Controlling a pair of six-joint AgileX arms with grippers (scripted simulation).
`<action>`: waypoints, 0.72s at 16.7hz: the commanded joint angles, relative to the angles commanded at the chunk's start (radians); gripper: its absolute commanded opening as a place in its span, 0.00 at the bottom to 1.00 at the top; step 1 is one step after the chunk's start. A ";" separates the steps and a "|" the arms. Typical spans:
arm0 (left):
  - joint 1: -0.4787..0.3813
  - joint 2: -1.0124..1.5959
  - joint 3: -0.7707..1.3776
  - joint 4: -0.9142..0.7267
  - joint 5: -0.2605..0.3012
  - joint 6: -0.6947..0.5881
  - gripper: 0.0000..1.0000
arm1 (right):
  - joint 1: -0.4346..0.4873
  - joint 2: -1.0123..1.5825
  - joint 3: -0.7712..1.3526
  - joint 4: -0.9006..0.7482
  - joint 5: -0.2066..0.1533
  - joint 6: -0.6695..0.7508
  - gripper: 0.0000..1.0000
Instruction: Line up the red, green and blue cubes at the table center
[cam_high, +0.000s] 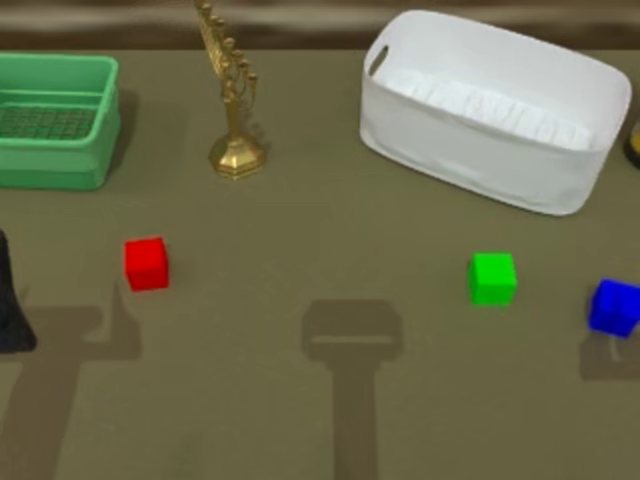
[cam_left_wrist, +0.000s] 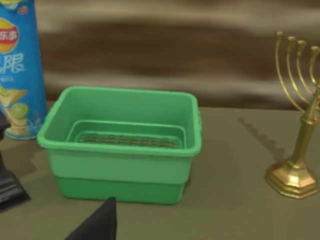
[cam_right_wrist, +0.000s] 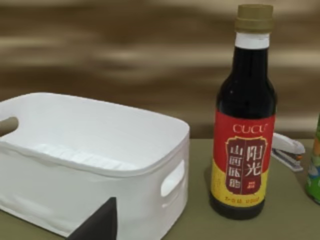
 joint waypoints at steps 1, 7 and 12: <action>-0.008 0.074 0.061 -0.040 0.000 -0.014 1.00 | 0.000 0.000 0.000 0.000 0.000 0.000 1.00; -0.064 0.662 0.500 -0.351 -0.005 -0.116 1.00 | 0.000 0.000 0.000 0.000 0.000 0.000 1.00; -0.115 1.211 0.894 -0.636 -0.011 -0.204 1.00 | 0.000 0.000 0.000 0.000 0.000 0.000 1.00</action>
